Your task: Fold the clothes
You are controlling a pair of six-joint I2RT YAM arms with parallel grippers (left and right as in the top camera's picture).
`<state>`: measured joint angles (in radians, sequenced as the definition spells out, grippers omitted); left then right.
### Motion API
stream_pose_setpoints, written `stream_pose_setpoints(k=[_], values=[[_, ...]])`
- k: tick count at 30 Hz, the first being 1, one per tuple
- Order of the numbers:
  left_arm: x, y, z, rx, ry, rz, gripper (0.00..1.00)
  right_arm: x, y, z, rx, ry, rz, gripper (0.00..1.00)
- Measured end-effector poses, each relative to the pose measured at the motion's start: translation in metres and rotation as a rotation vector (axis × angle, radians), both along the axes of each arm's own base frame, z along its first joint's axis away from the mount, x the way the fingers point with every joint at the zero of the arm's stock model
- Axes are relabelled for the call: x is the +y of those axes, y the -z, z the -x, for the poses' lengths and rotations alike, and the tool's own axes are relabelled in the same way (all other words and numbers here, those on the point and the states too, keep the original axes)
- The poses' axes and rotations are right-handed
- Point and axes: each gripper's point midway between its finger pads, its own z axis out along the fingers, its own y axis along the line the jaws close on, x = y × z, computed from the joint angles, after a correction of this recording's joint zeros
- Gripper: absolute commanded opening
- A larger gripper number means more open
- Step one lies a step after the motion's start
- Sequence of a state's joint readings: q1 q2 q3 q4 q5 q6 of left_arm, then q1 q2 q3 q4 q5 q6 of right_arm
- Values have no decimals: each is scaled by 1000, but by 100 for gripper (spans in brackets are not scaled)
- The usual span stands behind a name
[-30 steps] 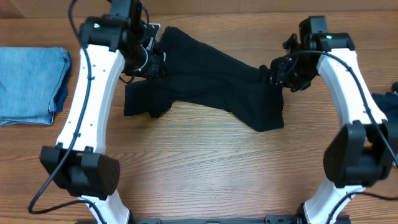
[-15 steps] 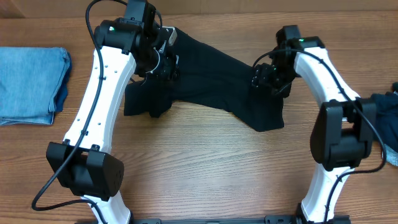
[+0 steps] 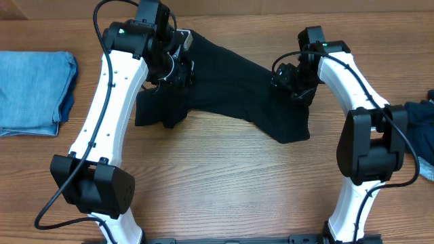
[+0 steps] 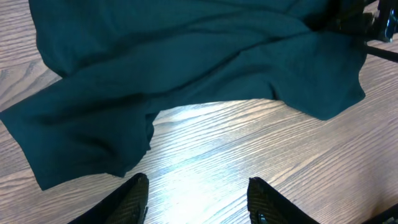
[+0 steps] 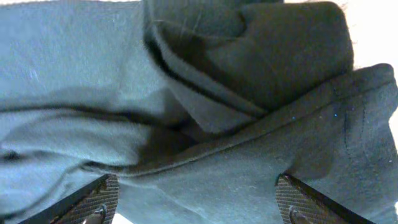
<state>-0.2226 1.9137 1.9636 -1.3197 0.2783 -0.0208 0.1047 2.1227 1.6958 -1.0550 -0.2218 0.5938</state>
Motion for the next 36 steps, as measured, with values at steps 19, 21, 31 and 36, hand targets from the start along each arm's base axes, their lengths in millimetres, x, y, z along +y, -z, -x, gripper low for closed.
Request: stream_pose_setpoints(k=[19,21,31,36], values=[[-1,1,5,21,1,6,50,-25,34,25,100,162,127,13],[-1,1,5,21,1,6,50,-25,34,25,99,153,132,11],[-1,1,4,18,1,7,50,-34,7,33,51,31,184,6],[-1,0,4,17,1,7,51,-32,-48,27,-114,-67,174,6]])
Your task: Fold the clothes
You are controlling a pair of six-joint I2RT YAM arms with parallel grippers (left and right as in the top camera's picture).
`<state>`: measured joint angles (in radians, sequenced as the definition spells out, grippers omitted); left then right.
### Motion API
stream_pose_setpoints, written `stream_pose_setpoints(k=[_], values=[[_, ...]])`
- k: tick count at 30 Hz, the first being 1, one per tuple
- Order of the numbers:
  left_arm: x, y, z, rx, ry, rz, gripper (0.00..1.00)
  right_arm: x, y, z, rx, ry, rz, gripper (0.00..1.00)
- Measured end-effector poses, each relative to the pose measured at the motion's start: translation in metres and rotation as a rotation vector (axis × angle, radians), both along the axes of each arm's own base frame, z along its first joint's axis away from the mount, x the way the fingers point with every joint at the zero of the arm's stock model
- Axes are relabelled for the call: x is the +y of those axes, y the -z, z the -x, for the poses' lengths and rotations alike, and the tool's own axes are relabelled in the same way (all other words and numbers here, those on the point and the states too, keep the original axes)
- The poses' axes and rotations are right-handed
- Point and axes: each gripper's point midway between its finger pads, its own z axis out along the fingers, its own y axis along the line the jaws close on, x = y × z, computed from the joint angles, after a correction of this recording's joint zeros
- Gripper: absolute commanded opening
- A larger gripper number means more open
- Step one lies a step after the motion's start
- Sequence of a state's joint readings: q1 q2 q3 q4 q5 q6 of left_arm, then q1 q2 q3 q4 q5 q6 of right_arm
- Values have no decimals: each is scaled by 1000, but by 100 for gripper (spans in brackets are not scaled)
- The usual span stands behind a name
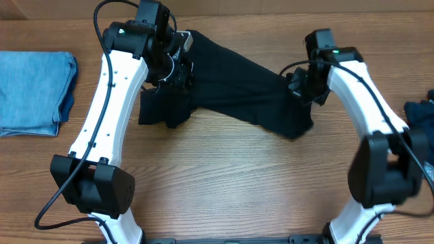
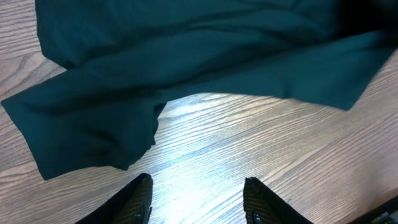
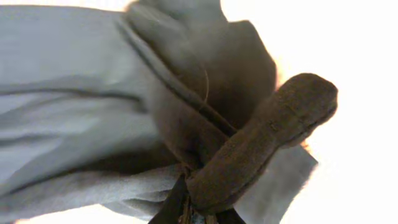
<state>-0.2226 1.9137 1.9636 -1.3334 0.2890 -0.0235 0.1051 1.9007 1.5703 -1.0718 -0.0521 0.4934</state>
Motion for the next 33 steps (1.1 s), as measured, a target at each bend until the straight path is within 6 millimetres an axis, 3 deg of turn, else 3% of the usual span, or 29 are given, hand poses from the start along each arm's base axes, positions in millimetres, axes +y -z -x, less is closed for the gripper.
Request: stream_pose_setpoints(k=[5,13,15,19,26,27,28,29,33], values=[[0,0,-1,-3,0,1,51,1,-30,11,-43,-52,-5,6],[0,0,-1,-3,0,0,52,-2,-24,50,108,-112,9,15],[0,0,-1,-3,0,0,51,-2,-23,61,151,-130,12,24],[0,0,-1,-4,-1,-2,51,-3,-23,65,164,-165,17,30],[1,0,0,-2,-1,-4,52,-4,-23,72,191,-185,20,15],[1,0,0,-2,-1,-4,51,-4,-23,72,190,-186,21,25],[1,0,0,-1,-1,-4,51,-4,-23,72,189,-188,20,49],[1,0,0,-1,-1,-4,51,-3,-23,70,183,-188,20,62],[1,0,0,1,-1,-4,51,-1,-24,49,96,-186,19,78]])
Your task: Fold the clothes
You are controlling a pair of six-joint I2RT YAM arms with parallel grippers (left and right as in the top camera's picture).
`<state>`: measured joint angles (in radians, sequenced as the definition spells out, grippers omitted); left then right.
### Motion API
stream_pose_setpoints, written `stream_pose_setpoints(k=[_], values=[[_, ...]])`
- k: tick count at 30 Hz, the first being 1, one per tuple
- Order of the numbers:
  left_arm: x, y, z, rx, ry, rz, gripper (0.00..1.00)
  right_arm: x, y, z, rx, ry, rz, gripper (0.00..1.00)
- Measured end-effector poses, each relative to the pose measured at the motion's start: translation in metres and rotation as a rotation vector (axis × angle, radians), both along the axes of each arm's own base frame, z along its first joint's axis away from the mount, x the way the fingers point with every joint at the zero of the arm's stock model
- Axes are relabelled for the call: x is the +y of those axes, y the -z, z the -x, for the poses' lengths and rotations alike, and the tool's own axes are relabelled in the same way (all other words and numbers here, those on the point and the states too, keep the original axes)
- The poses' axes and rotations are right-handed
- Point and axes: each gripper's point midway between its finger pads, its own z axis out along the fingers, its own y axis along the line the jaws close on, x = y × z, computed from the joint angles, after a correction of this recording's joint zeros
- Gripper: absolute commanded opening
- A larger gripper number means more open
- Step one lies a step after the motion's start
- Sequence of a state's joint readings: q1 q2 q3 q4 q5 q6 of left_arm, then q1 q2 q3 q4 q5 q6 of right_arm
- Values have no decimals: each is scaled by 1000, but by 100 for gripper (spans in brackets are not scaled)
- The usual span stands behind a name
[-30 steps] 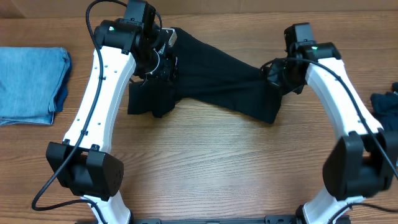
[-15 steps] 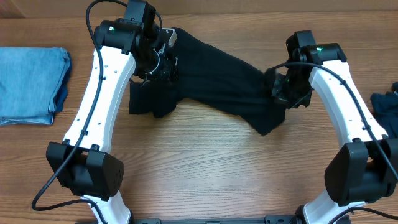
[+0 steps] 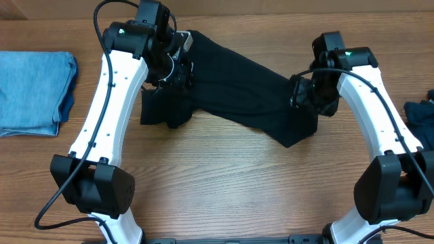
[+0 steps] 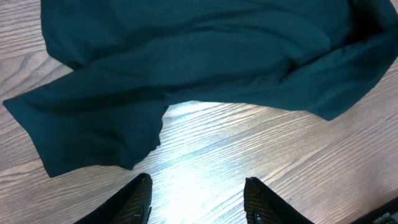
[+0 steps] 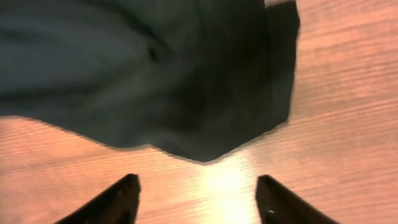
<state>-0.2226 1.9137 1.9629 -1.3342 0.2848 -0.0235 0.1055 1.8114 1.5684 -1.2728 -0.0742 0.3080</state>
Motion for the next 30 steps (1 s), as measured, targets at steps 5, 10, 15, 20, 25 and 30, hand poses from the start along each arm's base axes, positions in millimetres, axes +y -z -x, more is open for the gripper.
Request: stream_pose_setpoints(k=[5,10,15,20,25,30], values=[[0,0,0,0,0,0,52,8,-6,-31,-124,28,-47,81],[0,0,0,-2,0,0,51,22,5,-48,-148,43,-101,80],[0,0,0,2,0,-1,52,35,41,-61,-107,33,-124,77],[0,0,1,4,0,-1,52,47,64,-84,-146,-6,-172,76],[0,0,1,3,0,-1,54,54,57,-105,-242,-43,-206,77],[0,0,-1,-4,0,1,54,54,61,-94,-194,-52,-208,70]])
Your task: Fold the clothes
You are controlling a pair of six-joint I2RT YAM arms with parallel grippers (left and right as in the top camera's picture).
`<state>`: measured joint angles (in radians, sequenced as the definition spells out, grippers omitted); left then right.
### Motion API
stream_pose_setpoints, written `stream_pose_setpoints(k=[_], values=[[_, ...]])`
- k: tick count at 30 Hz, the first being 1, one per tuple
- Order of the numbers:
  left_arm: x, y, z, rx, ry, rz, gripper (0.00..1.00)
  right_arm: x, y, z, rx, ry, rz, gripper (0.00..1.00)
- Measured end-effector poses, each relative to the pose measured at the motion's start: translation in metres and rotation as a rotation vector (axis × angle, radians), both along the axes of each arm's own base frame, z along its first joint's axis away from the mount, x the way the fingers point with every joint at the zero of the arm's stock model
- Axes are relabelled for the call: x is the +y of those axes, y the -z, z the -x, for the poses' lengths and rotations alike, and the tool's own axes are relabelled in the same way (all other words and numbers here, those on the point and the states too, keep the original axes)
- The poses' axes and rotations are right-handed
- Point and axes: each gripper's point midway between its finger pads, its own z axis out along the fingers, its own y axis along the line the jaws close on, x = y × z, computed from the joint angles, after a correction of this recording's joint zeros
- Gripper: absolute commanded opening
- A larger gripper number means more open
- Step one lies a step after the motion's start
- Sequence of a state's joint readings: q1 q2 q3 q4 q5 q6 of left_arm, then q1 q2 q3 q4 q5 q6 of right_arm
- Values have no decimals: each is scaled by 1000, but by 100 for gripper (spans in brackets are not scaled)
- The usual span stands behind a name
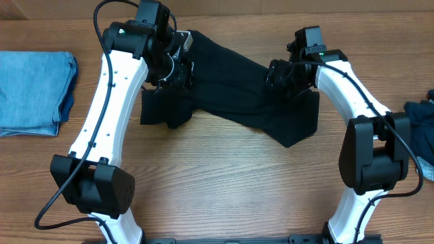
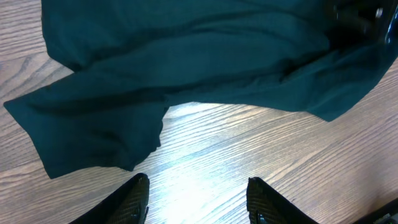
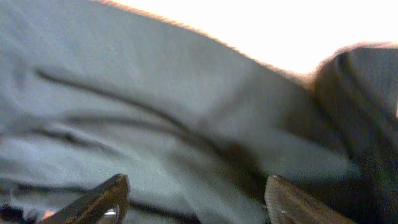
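Note:
A dark teal-black garment [image 1: 230,81] lies spread across the back of the wooden table, running from upper left to lower right. My left gripper [image 1: 173,73] hovers over its left part. In the left wrist view that gripper [image 2: 198,200] is open above bare wood, with the garment's hem [image 2: 99,143] just beyond its fingers. My right gripper [image 1: 281,74] is over the garment's right part. The right wrist view shows it [image 3: 199,205] open, close above wrinkled cloth [image 3: 155,118], with nothing between the fingers.
Folded blue jeans [image 1: 34,91] lie at the table's left edge. More blue clothing [image 1: 422,115] sits at the right edge. Bare wood [image 1: 224,183] stretches in front of the garment, between the two arm bases.
My right gripper has moved from the garment's right edge, up and to the left, and is now over the cloth, still open. The garment and my left arm have not moved.
My right gripper was first open over the garment's right part. Then it was shut on a fold of cloth, with that end farther right. Then it stood open by the right edge, the cloth let go. Now it is over the garment again. My left gripper stayed open throughout.

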<state>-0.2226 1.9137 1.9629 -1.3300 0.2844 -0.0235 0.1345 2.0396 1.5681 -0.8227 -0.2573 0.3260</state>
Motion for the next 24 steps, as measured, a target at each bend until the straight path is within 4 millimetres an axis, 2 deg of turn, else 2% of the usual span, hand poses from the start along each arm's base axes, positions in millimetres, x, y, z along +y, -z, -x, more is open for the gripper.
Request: stream_pose_setpoints(k=[4,8,13,16,17,18,21,24], values=[[0,0,0,2,0,-1,54,-6,12,48,208,9,26,66],[0,0,-1,-2,0,1,54,-12,13,90,383,4,51,61],[0,0,-2,-7,0,2,54,-13,6,117,473,-39,67,61],[0,0,-2,-9,0,2,54,-9,-16,124,436,-67,68,66],[-1,-1,-2,-10,0,2,54,-6,-29,125,400,-78,65,66],[-1,-1,-2,-10,0,2,54,-3,-49,128,347,-91,60,67],[-1,-1,-2,-10,0,2,54,-1,-81,136,270,-108,52,72],[-1,-1,-2,-10,0,2,54,0,-95,128,186,-107,44,76]])
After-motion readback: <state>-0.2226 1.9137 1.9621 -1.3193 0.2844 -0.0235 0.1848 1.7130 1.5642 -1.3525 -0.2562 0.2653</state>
